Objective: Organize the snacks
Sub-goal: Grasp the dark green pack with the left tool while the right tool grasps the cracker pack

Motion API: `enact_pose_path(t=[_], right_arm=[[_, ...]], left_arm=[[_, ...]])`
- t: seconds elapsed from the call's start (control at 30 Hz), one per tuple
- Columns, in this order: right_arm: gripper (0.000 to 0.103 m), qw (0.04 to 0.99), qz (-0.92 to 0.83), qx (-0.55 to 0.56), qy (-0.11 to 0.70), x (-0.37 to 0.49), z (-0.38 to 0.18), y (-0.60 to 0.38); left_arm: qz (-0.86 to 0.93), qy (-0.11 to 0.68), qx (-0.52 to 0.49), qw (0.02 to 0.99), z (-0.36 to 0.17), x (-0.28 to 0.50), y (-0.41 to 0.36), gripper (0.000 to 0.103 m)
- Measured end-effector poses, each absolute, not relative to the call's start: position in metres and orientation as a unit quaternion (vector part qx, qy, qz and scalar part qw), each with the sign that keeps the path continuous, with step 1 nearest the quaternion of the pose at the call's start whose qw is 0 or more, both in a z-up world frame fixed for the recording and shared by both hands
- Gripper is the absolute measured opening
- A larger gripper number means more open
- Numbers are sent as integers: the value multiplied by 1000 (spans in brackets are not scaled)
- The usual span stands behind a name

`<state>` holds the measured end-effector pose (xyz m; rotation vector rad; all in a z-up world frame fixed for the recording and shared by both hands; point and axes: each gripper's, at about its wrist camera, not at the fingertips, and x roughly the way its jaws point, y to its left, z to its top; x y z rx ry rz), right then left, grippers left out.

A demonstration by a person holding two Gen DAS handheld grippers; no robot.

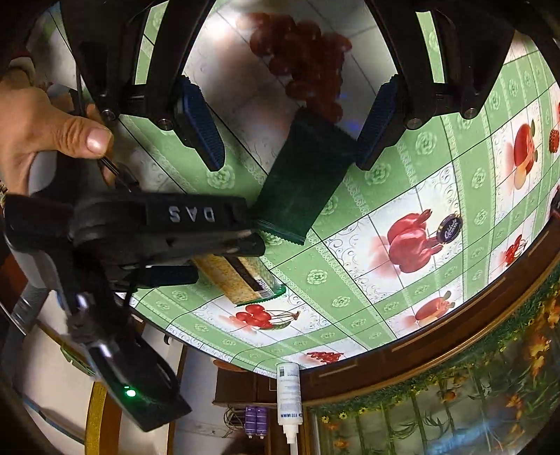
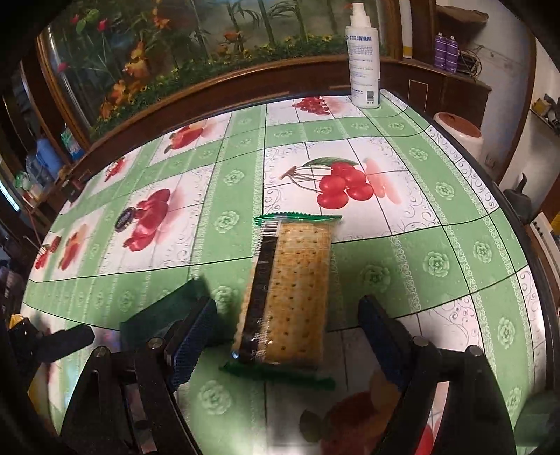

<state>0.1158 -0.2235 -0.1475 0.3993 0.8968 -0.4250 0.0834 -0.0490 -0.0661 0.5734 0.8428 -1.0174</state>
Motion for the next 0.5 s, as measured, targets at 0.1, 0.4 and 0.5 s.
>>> enact_pose_path(t=[0.1,0.4,0.5], right_arm=[[67,861,-215,147,436,117,-148,-219],[49,865,-214,164,422,83,-143,-228],[49,868,-204,189,411,67,-139,-227]], left_arm=[[-465,389,261,751,-70,91,-57,77],[-456,402,265,748,-84,98,-77,42],[-453,400,264,752,-83,92,-73,42]])
